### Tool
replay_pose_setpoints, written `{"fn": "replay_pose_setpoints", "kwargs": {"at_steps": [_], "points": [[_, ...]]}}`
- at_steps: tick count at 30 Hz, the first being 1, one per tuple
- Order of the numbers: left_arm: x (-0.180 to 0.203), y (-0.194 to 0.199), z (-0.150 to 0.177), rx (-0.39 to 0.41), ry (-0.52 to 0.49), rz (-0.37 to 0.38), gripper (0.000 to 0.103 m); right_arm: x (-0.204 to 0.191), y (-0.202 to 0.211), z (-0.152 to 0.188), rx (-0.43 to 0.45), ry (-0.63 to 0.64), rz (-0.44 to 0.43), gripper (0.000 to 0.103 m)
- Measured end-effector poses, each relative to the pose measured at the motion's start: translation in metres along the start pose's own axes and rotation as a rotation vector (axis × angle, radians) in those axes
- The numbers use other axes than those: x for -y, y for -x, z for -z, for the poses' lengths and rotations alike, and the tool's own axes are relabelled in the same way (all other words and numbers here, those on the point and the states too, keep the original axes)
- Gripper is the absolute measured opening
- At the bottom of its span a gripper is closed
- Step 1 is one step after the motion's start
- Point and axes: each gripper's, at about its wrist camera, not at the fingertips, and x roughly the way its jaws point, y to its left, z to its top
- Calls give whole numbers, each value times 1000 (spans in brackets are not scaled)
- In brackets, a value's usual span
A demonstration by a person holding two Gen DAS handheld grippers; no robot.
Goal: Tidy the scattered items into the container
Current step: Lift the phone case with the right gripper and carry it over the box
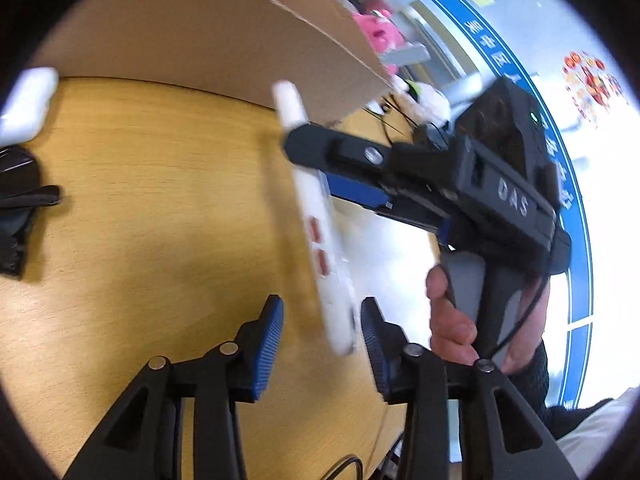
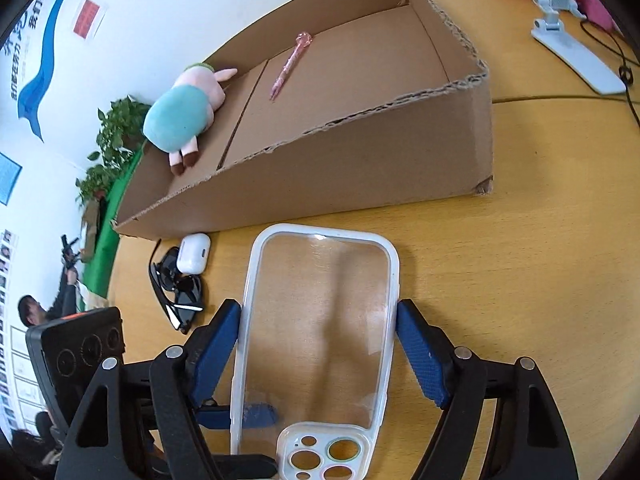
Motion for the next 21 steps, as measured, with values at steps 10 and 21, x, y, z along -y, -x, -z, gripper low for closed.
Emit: {"fn": "replay_pose_setpoints", "kwargs": {"at_steps": [10, 21], "points": [[26, 15, -8, 25, -97, -84, 10, -7, 8, -12, 39, -11, -52, 84], [57, 14, -19, 63, -238, -307, 10, -72, 23, -33, 36, 186, 93, 78]]}}
